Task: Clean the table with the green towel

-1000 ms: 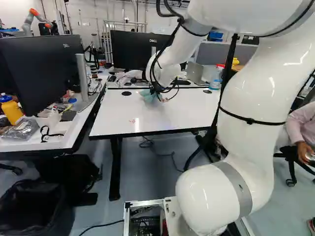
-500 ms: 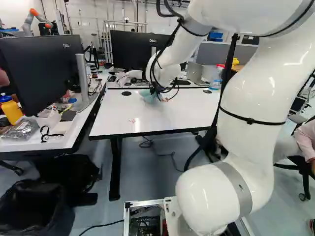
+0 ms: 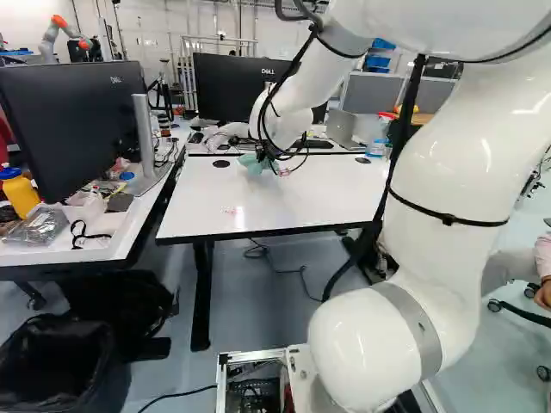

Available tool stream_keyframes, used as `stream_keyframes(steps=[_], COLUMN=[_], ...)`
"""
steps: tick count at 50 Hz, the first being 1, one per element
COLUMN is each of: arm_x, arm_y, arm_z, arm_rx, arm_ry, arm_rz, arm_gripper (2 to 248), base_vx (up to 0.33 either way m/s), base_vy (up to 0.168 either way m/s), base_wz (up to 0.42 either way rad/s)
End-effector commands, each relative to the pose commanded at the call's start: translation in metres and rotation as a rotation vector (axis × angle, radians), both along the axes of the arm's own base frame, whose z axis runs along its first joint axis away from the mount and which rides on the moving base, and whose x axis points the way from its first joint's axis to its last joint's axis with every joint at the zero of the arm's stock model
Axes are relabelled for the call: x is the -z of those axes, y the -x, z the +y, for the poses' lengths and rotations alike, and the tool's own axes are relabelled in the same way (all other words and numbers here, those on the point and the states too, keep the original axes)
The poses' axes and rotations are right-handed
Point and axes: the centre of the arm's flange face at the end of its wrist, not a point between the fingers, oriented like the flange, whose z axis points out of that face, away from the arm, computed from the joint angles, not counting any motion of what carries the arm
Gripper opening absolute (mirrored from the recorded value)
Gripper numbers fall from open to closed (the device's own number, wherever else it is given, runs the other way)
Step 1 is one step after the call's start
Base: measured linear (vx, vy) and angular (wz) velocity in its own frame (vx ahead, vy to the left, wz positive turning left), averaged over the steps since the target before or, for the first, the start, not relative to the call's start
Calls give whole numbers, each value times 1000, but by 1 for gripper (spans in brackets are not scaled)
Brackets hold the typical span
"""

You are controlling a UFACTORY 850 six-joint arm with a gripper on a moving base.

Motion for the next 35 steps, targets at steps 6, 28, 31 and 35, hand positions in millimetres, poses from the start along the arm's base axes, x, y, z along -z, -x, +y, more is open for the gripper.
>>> stream_keyframes(steps=[6, 28, 31, 35], arm_x=[-7, -7, -7, -7], arm_y=[12, 50, 55, 62], arm_z=[5, 25, 27, 31], arm_rx=[-15, -72, -80, -92], arm_ry=[-2, -2, -2, -2], arm_rz=[-12, -9, -9, -9], arm_gripper=[51, 51, 51, 51], base_vx=[0, 0, 0, 0], base_vy=[0, 0, 0, 0], base_wz=[0, 0, 0, 0])
